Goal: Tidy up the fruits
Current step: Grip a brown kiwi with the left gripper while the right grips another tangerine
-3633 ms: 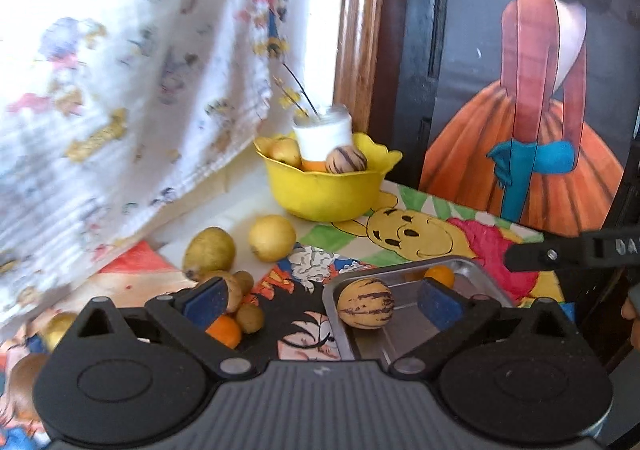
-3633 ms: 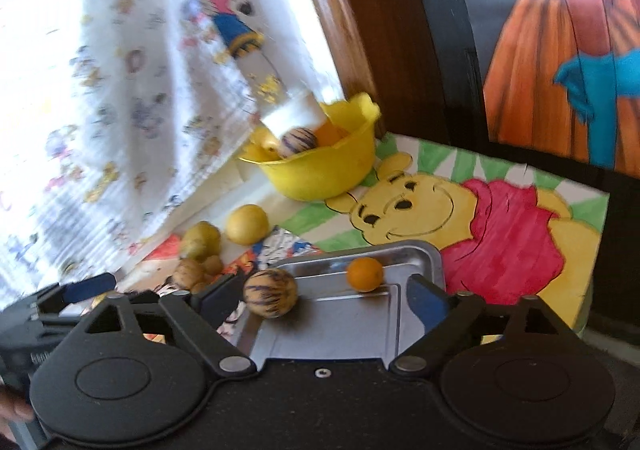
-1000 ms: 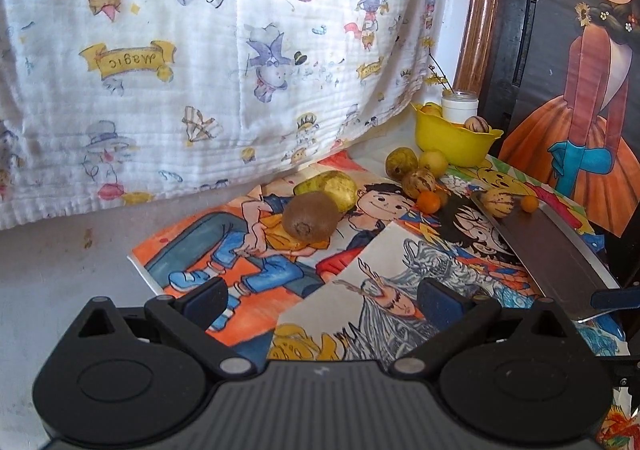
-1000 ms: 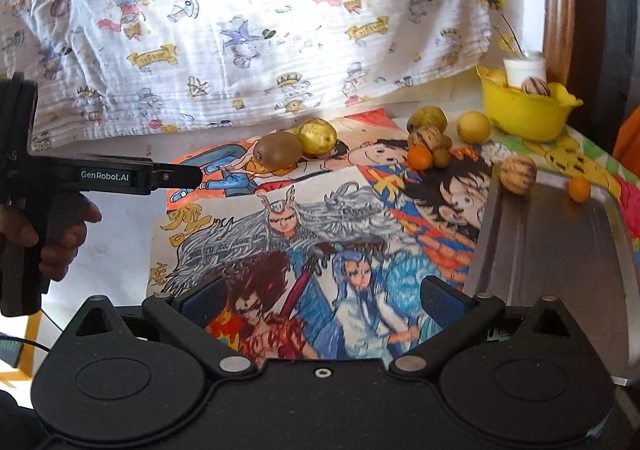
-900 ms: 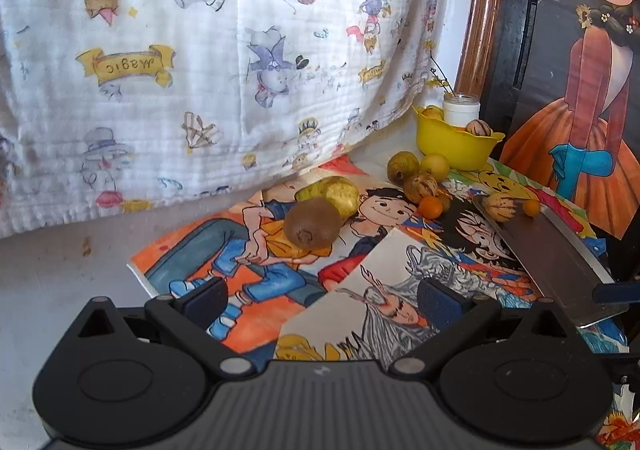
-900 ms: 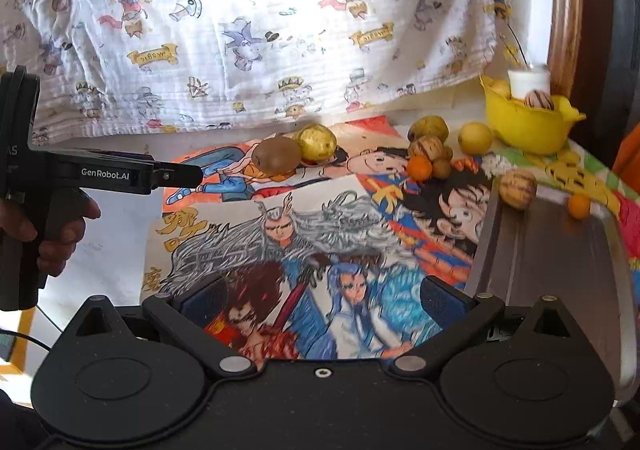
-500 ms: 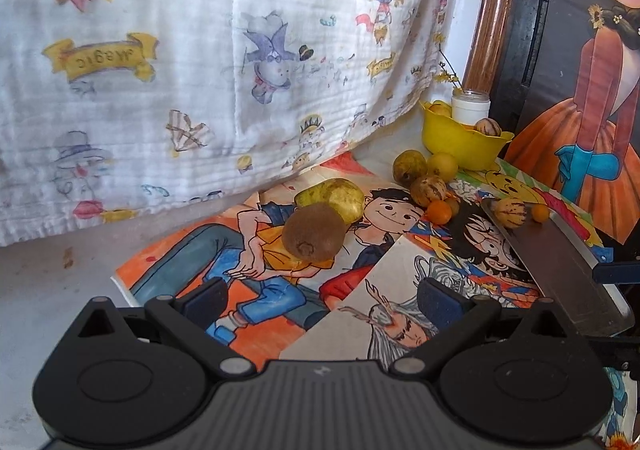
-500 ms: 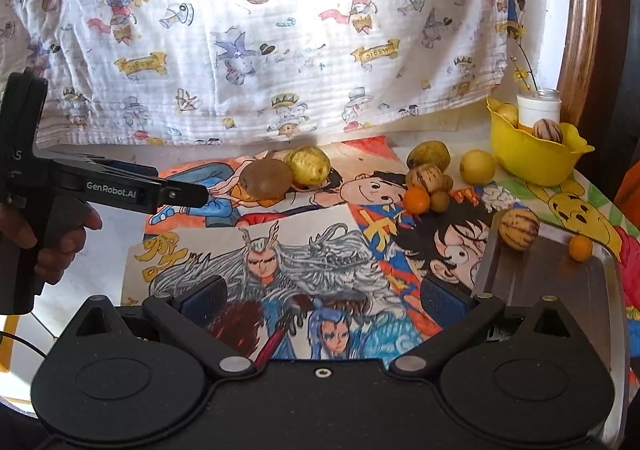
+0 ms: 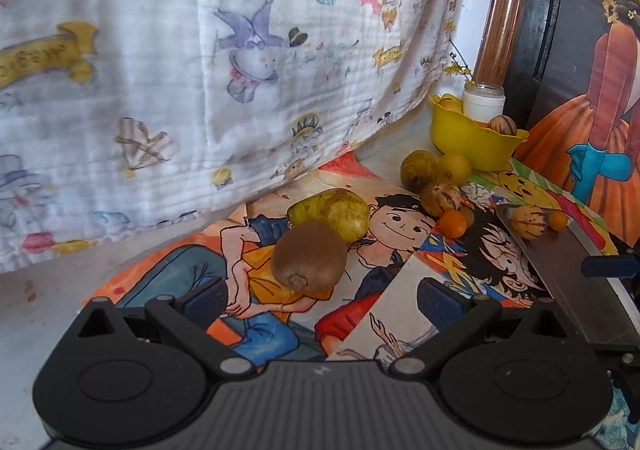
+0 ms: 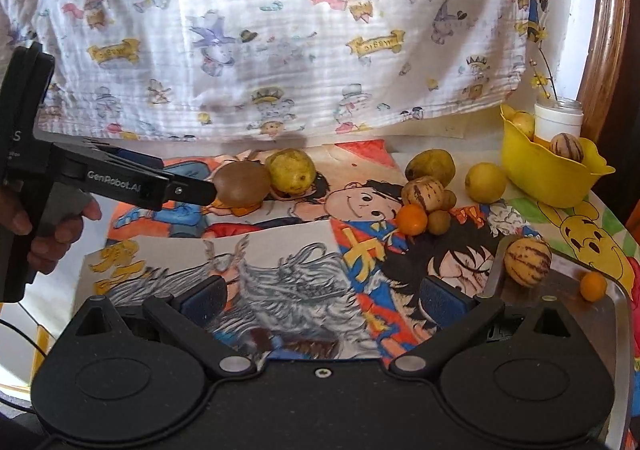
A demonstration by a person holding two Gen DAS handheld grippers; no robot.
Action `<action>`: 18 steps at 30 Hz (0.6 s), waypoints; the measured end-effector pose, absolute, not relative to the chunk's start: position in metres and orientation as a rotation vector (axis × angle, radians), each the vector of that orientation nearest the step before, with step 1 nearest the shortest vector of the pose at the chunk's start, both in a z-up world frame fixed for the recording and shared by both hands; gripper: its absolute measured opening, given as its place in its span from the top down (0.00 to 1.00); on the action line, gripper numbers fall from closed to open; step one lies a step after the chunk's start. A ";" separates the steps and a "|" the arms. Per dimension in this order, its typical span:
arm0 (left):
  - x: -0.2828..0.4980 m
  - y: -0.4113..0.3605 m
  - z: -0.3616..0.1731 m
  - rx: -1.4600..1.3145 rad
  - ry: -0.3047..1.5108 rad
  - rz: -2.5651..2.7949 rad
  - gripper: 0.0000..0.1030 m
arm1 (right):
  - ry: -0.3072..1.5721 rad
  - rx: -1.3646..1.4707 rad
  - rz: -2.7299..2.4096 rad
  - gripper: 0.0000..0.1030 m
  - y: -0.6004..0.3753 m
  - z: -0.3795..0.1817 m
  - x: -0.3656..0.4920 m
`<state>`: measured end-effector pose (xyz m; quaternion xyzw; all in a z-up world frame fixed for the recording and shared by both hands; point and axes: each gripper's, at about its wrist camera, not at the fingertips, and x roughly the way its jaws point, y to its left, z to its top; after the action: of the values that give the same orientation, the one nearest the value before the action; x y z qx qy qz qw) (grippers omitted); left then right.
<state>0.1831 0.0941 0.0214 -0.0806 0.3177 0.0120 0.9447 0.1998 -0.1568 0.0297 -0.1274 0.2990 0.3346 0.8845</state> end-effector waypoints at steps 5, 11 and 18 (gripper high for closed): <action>0.200 0.096 0.014 -0.184 0.652 0.043 0.00 | 0.639 -0.246 0.658 0.01 -0.154 0.021 0.231; 0.216 0.095 0.001 -0.192 0.664 0.104 0.00 | 0.688 -0.150 0.587 0.07 -0.158 0.011 0.272; 0.234 0.092 -0.009 -0.204 0.672 0.122 0.00 | 0.759 -0.023 0.569 0.18 -0.153 0.000 0.312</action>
<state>0.2342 0.0924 -0.0092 -0.1000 0.3291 0.0599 0.9371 0.3121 -0.1533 0.0001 -0.0109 0.3653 0.2738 0.8896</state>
